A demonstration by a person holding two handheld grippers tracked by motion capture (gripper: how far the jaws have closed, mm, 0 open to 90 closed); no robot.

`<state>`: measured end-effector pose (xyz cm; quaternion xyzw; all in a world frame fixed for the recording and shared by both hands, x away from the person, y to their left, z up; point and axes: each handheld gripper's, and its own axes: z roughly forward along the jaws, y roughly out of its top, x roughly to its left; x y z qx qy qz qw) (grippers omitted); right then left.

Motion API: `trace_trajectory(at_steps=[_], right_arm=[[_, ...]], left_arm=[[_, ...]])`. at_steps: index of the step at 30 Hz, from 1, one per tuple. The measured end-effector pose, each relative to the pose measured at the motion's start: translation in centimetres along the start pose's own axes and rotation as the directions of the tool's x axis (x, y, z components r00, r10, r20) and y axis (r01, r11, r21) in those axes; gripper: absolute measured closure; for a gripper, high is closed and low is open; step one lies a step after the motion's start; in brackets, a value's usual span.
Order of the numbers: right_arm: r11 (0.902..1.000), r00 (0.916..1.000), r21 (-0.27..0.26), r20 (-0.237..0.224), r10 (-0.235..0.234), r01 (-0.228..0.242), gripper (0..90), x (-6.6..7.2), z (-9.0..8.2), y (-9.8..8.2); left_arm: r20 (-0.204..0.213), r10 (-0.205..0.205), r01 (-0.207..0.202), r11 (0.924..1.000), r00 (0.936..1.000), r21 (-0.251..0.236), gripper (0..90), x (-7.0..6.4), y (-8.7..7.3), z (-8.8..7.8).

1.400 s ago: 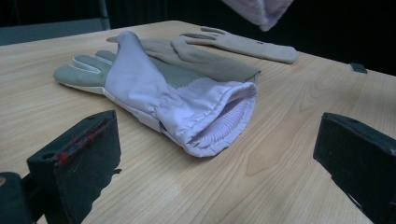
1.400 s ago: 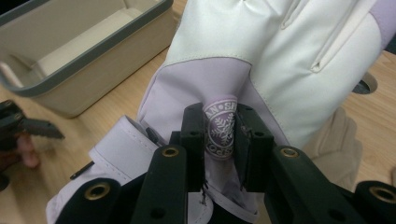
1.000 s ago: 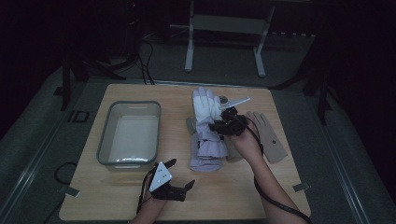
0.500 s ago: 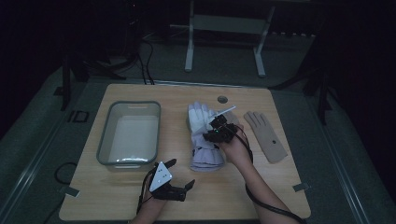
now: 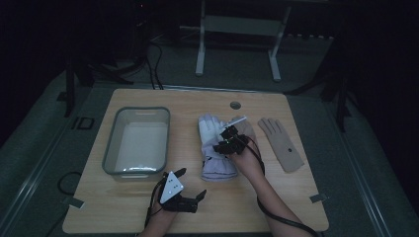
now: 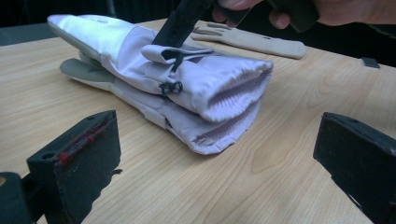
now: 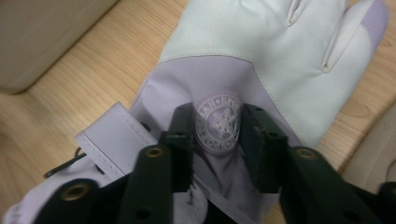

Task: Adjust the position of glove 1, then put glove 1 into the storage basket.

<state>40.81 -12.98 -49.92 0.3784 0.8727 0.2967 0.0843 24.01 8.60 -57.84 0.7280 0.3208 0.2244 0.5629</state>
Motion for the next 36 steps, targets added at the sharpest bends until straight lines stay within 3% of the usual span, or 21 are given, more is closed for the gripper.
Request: trace_trajectory(at_steps=[5, 10, 15, 17, 20, 24, 26, 30, 32, 34, 36], right_arm=[[0.9989, 0.9993, -0.046, -0.037, -0.010, 0.008, 50.4, 0.2, -1.7, -0.2], [0.9961, 0.9993, -0.087, -0.036, -0.015, 0.011, 49.4, -0.1, -3.7, -0.6], [0.9941, 0.9999, -0.108, -0.007, -0.015, 0.014, 48.9, -1.0, -5.6, -1.6], [0.9941, 1.0000, -0.108, 0.002, -0.009, 0.009, 49.0, -1.5, -6.1, -1.9], [0.9943, 0.9998, -0.106, 0.015, 0.014, -0.012, 49.3, -2.5, -6.5, -2.3], [0.9943, 0.9989, -0.101, 0.031, 0.036, -0.033, 50.3, -3.5, -6.6, -2.3], [0.9939, 0.9982, -0.104, 0.041, 0.043, -0.039, 50.7, -3.7, -6.7, -2.3], [0.9922, 0.9975, -0.106, 0.018, 0.068, -0.066, 52.9, -3.6, -6.8, -2.6], [0.9909, 0.9971, -0.112, 0.007, 0.075, -0.074, 54.3, -3.4, -6.8, -3.0], [0.9905, 0.9969, -0.114, -0.029, 0.073, -0.076, 54.2, -3.0, -6.6, -3.6], [0.9919, 0.9966, -0.108, -0.055, 0.062, -0.068, 53.7, -2.6, -6.3, -4.0]], left_arm=[[-0.001, -0.028, 0.028, 0.9996, 0.9996, -0.002, 1.0, 0.3, 0.0, 0.0], [0.019, -0.030, 0.030, 0.9994, 0.9994, 0.020, 1.0, 0.3, 0.1, 0.1], [0.026, -0.044, 0.042, 0.9954, 0.9987, 0.086, 1.0, 0.2, 0.5, 0.5], [0.033, -0.088, 0.084, 0.9919, 0.9956, 0.095, 1.0, 0.2, 1.1, 0.4], [0.031, -0.094, 0.090, 0.9903, 0.9951, 0.105, 1.0, 0.3, 2.1, 0.2], [0.044, -0.127, 0.120, 0.9823, 0.9909, 0.144, 1.0, 0.8, 3.9, 0.6], [0.030, -0.124, 0.116, 0.9764, 0.9918, 0.182, 1.0, 0.9, 5.1, 1.3], [0.018, -0.140, 0.132, 0.9657, 0.9900, 0.224, 1.0, 1.4, 7.0, 2.4], [-0.015, -0.146, 0.146, 0.9628, 0.9891, 0.227, 8.6, 1.8, 7.9, 2.7], [-0.039, -0.173, 0.177, 0.9501, 0.9841, 0.256, 14.7, 2.3, 8.5, 3.2], [-0.044, -0.226, 0.228, 0.9269, 0.9733, 0.298, 15.6, 2.9, 8.6, 3.9]])
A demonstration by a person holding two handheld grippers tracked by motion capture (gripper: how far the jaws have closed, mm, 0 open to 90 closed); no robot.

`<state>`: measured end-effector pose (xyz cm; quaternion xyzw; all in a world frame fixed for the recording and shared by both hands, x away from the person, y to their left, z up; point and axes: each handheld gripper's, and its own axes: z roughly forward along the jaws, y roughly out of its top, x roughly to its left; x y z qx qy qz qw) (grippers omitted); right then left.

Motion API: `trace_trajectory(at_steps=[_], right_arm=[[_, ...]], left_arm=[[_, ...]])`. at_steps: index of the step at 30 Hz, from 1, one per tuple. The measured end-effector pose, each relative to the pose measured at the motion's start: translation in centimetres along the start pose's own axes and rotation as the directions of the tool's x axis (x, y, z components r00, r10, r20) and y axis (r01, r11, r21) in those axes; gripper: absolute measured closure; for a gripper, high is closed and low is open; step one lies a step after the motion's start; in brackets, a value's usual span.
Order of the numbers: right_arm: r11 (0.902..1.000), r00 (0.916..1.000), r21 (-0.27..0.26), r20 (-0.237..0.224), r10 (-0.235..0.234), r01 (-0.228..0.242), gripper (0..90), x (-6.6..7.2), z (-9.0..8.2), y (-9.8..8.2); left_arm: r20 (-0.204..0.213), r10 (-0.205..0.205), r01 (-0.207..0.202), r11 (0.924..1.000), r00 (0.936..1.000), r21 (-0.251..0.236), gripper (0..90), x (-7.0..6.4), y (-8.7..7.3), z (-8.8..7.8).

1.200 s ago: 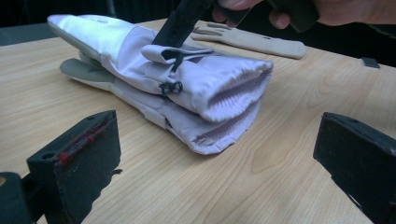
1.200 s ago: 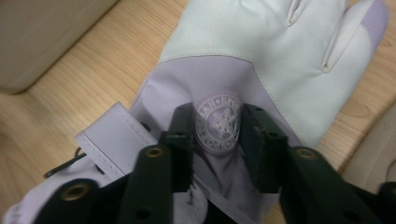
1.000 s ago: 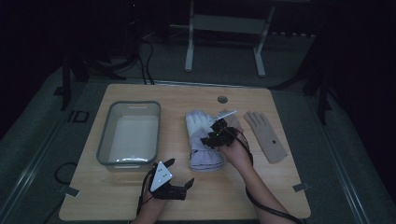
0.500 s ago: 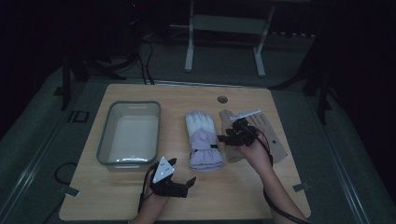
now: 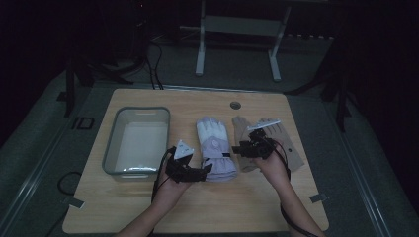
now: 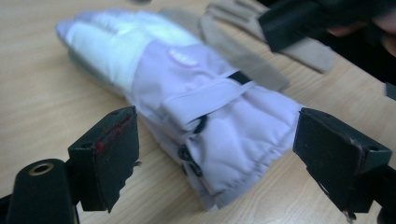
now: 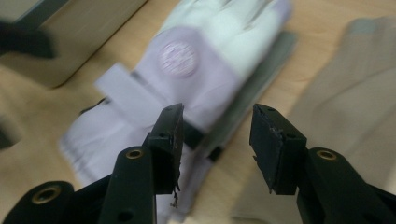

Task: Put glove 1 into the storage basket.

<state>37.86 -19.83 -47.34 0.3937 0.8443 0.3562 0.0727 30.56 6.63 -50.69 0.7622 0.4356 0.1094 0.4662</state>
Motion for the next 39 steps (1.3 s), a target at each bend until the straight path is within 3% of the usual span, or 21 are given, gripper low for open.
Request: trace_trajectory(at_steps=[2, 5, 9, 14, 19, 22, 23, 25, 30, 34, 39], right_arm=[[0.9999, 0.9997, 0.006, -0.023, -0.012, 0.012, 52.8, 0.2, 0.5, -0.3], [0.9999, 0.9987, 0.005, -0.050, 0.012, -0.011, 52.2, -0.3, 1.4, 0.0], [0.9995, 0.9980, -0.001, -0.054, 0.032, -0.032, 50.5, -0.8, 2.4, 0.8], [0.9973, 0.9980, 0.056, -0.037, 0.050, -0.048, 47.9, -1.4, 4.6, 1.3], [0.9809, 0.9921, 0.160, -0.042, 0.119, -0.111, 46.1, -2.4, 6.7, 0.2], [0.9649, 0.9806, 0.200, -0.062, 0.186, -0.171, 46.3, -3.0, 7.4, -0.1], [0.9607, 0.9761, 0.208, -0.077, 0.203, -0.183, 50.4, -3.3, 7.7, -0.2], [0.9563, 0.9682, 0.223, -0.120, 0.220, -0.189, 56.5, -3.5, 7.9, -0.3], [0.9545, 0.9672, 0.243, -0.141, 0.211, -0.173, 68.7, -3.2, 8.1, -0.1], [0.9628, 0.9736, 0.220, -0.129, 0.188, -0.157, 75.2, -2.7, 7.8, -0.1], [0.9704, 0.9771, 0.188, -0.119, 0.176, -0.152, 78.8, -2.3, 7.0, -0.2]], left_arm=[[-0.004, -0.035, 0.035, 0.9992, 0.9994, 0.018, 21.0, 0.2, -0.1, 0.5], [-0.009, -0.070, 0.071, 0.9944, 0.9975, 0.078, 21.0, 0.6, -0.5, 1.5], [-0.011, -0.082, 0.083, 0.9883, 0.9966, 0.128, 21.0, 0.7, -1.2, 2.6], [-0.015, -0.109, 0.110, 0.9803, 0.9939, 0.164, 21.0, 1.2, -1.8, 3.6], [-0.002, -0.123, 0.121, 0.9743, 0.9924, 0.190, 21.0, 1.2, -2.7, 4.6], [0.012, -0.124, 0.120, 0.9723, 0.9922, 0.201, 22.7, 1.2, -3.0, 5.0], [0.017, -0.118, 0.112, 0.9718, 0.9928, 0.207, 23.9, 1.1, -3.0, 5.1], [0.060, -0.121, 0.105, 0.9696, 0.9908, 0.221, 31.1, 1.1, -3.1, 5.3], [0.126, -0.140, 0.107, 0.9658, 0.9821, 0.236, 50.8, 1.2, -3.3, 5.4], [0.120, -0.111, 0.082, 0.9705, 0.9865, 0.226, 66.2, 0.8, -3.2, 5.1], [0.132, -0.115, 0.081, 0.9670, 0.9845, 0.242, 71.2, 0.8, -2.7, 4.9]])
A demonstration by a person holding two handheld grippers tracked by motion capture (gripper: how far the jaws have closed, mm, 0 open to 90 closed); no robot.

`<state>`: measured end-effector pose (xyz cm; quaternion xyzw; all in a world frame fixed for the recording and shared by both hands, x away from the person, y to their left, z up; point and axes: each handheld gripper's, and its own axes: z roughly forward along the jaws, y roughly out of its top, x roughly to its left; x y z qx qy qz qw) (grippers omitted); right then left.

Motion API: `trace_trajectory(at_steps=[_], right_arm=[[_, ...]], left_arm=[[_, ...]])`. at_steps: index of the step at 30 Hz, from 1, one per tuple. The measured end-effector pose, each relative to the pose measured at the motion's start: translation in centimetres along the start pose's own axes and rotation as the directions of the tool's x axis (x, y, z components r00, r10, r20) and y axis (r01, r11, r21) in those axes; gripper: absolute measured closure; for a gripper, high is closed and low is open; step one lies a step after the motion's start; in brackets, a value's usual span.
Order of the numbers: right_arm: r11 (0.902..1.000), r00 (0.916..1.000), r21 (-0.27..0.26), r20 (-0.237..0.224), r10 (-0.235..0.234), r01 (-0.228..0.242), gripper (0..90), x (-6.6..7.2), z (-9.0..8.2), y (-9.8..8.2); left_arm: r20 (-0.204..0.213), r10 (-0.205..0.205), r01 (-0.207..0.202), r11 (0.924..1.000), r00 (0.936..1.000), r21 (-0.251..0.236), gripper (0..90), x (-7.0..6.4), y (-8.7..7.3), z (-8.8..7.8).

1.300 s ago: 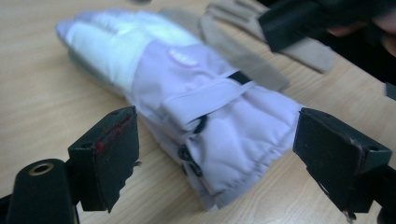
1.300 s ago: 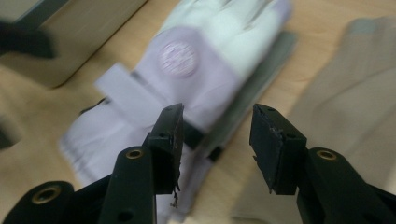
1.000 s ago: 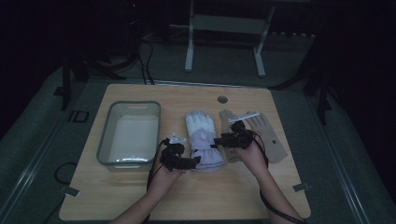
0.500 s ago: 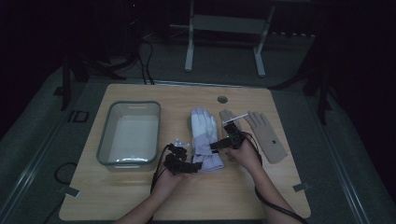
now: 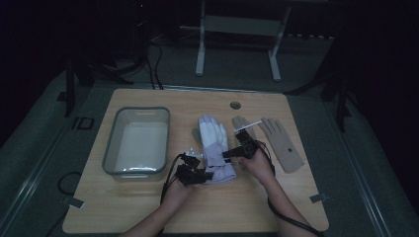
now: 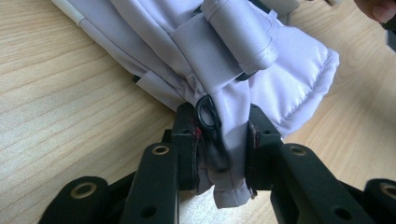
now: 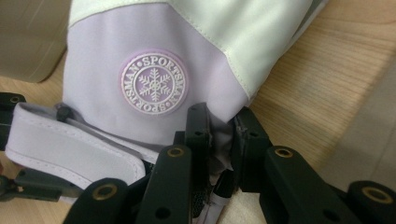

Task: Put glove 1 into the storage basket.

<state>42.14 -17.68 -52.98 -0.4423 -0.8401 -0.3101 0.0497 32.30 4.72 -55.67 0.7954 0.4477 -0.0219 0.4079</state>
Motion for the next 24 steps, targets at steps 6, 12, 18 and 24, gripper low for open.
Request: trace_trajectory(at_steps=[6, 12, 18, 24], right_arm=[[0.9995, 1.0000, -0.032, 0.001, -0.008, 0.008, 79.2, 0.3, -1.2, -0.1], [0.9973, 0.9998, -0.070, 0.004, -0.022, 0.022, 79.3, 0.9, -2.8, 0.2], [0.9919, 0.9990, -0.119, 0.005, -0.044, 0.045, 79.3, 1.8, -4.6, 0.8], [0.9855, 0.9983, -0.160, 0.006, -0.058, 0.058, 79.3, 2.7, -6.2, 1.5]], left_arm=[[0.002, 0.028, -0.028, 0.9996, 0.9996, 0.004, 72.0, -0.5, 0.9, -0.7], [0.012, 0.047, -0.047, 0.9989, 0.9988, -0.005, 72.1, -0.9, 2.0, -1.9], [0.008, 0.084, -0.084, 0.9963, 0.9964, -0.016, 72.1, -1.5, 3.3, -3.5], [0.009, 0.110, -0.110, 0.9937, 0.9939, -0.021, 72.1, -1.9, 4.5, -5.0]])
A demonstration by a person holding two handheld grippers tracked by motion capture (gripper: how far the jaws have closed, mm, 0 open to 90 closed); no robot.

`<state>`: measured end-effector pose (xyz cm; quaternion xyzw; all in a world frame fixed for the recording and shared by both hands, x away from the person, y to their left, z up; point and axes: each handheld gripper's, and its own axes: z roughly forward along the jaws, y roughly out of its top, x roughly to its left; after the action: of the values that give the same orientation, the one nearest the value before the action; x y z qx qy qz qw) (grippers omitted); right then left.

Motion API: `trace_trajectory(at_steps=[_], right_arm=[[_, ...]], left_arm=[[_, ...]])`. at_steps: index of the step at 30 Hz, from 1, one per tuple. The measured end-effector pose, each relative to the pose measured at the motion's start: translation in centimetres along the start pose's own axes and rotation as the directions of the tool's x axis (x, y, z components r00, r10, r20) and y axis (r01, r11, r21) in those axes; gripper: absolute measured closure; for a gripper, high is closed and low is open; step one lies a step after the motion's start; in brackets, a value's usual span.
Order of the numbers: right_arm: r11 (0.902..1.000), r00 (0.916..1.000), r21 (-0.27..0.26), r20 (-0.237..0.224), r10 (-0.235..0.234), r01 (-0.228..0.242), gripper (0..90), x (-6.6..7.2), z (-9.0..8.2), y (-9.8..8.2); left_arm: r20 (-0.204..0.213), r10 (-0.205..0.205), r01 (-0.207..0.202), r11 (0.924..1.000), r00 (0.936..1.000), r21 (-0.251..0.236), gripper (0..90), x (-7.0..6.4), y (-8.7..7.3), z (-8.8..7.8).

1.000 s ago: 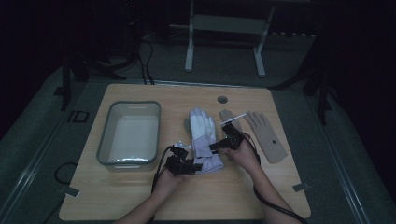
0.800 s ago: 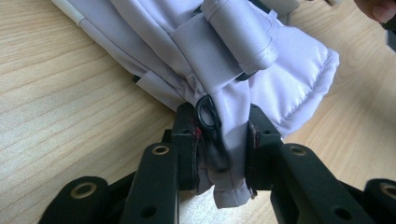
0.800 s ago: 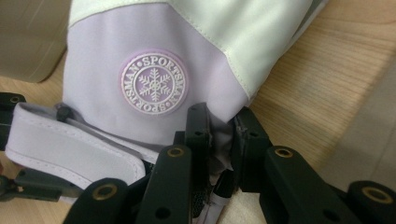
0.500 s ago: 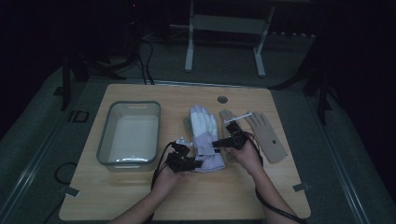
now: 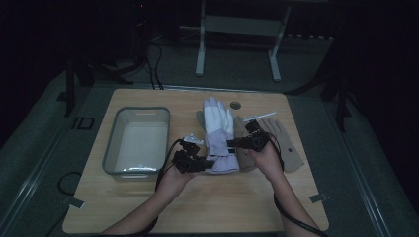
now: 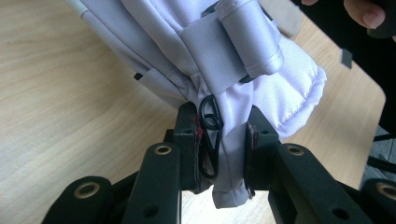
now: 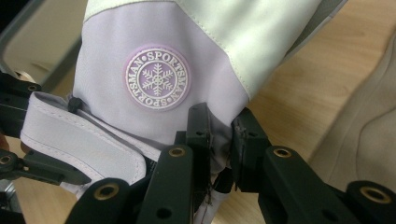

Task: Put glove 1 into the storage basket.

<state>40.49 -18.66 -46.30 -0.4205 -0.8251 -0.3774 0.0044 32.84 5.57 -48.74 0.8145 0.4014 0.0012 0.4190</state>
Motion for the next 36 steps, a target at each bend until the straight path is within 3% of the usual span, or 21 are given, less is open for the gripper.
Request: trace_trajectory(at_steps=[17, 27, 36], right_arm=[[0.9967, 0.9988, -0.066, -0.008, -0.049, 0.048, 79.3, 3.0, -1.6, 3.5], [0.9944, 0.9959, -0.065, -0.030, -0.085, 0.083, 79.3, 5.4, -0.4, 5.8], [0.9916, 0.9919, -0.061, -0.050, -0.117, 0.114, 79.4, 8.1, 1.4, 7.4]], left_arm=[[-0.024, 0.051, -0.051, 0.9987, 0.9984, -0.008, 72.1, 0.7, 2.5, -4.8], [-0.045, 0.035, -0.035, 0.9994, 0.9984, -0.001, 72.0, 2.1, 2.4, -8.0], [-0.073, 0.011, -0.012, 0.9999, 0.9973, -0.010, 72.1, 3.6, 1.2, -11.0]])
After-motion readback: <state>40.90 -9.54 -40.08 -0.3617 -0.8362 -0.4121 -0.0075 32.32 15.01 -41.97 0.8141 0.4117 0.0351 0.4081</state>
